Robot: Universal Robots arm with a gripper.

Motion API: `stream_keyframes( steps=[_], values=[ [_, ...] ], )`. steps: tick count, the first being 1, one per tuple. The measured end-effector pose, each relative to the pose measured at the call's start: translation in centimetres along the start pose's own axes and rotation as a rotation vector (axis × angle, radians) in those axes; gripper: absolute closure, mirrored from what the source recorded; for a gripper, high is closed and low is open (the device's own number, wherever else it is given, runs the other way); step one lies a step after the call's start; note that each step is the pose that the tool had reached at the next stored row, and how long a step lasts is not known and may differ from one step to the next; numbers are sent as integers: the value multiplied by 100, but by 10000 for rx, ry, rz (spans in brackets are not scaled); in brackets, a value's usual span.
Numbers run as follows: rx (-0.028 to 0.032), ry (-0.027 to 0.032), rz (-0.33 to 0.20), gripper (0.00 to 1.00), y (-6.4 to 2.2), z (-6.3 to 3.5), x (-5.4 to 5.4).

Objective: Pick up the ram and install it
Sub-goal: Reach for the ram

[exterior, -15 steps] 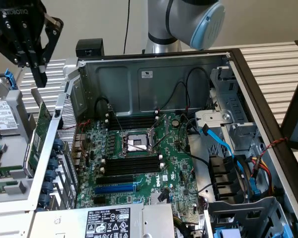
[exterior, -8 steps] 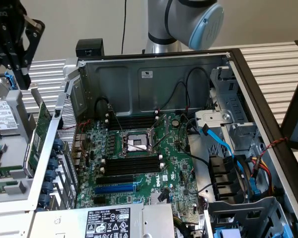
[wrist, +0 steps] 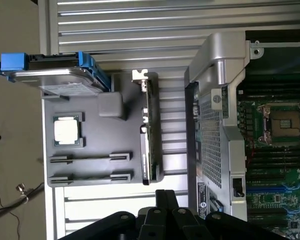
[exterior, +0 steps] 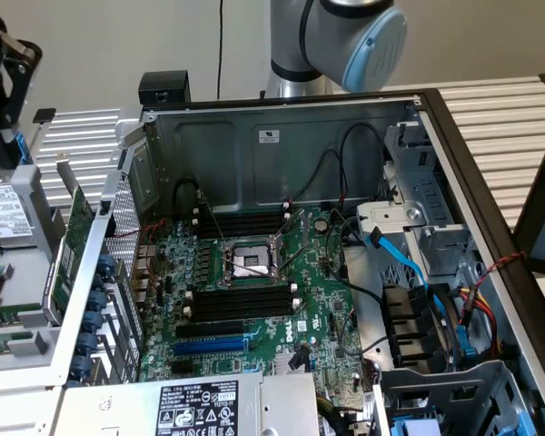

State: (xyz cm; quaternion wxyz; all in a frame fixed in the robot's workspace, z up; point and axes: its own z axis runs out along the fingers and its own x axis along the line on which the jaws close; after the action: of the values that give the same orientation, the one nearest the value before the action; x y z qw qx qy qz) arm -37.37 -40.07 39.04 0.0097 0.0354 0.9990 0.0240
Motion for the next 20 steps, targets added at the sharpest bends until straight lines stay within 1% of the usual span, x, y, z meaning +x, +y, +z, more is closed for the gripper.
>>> stream_keyframes(
  steps=[16, 20],
  values=[
    [0, 0, 0, 89, -64, 6, 725],
    [0, -1, -1, 89, -74, 9, 853]
  ],
)
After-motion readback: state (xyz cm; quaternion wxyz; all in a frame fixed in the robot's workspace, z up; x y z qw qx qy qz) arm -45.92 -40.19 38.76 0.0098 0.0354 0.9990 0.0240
